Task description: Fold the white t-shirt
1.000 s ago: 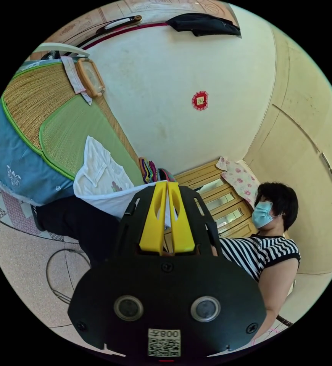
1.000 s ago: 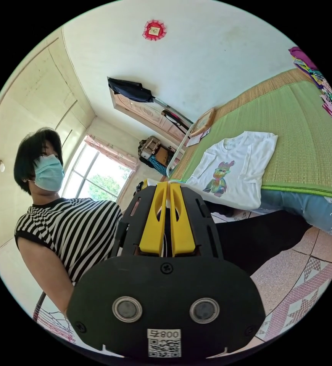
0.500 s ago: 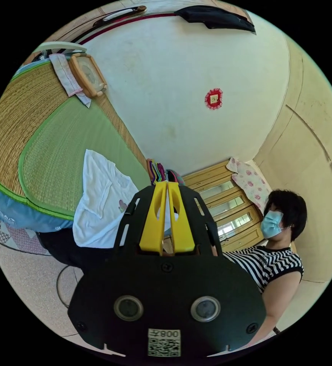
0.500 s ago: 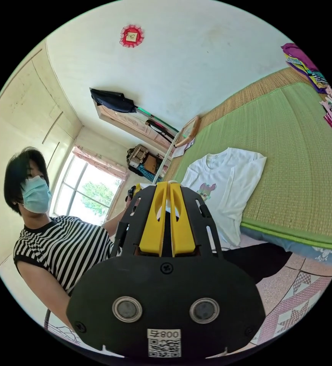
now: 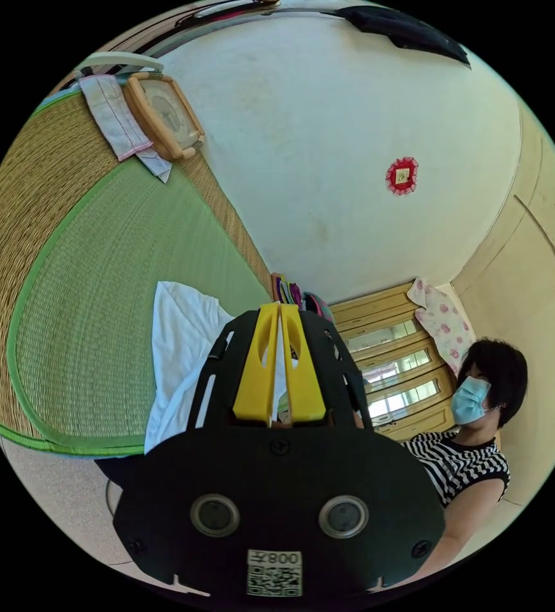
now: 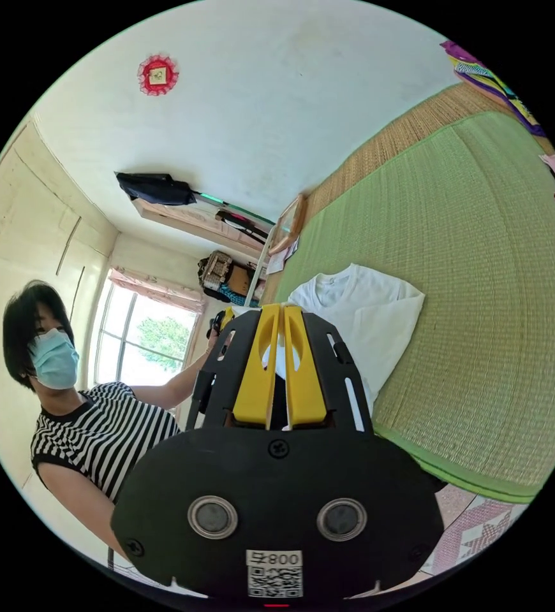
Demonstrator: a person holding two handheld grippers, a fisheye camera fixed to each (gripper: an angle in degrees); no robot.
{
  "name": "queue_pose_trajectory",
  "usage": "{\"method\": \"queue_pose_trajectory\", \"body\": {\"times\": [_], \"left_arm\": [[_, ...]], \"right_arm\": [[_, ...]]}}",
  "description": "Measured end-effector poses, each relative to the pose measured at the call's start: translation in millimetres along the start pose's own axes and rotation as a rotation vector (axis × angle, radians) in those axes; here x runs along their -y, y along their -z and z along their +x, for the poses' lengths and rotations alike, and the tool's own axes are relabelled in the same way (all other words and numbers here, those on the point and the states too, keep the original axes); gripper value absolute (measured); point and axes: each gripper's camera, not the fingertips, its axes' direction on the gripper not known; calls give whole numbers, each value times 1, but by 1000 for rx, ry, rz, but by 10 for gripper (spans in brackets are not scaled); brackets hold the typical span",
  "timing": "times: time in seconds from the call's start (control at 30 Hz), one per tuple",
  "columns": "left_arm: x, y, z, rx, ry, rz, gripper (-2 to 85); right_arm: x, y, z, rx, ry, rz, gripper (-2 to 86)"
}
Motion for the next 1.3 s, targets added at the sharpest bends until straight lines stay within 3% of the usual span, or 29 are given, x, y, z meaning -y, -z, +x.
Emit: {"method": "queue_pose_trajectory", "body": {"times": [0.7,1.3], "left_arm": [[213,-121,-115,118,109,-22,2],[282,-190,-216,191,265,51,2]], "right_arm": [[193,-26,91,-60,-178,-89,6],[255,-47,151,-71,-336,-95,13]]}}
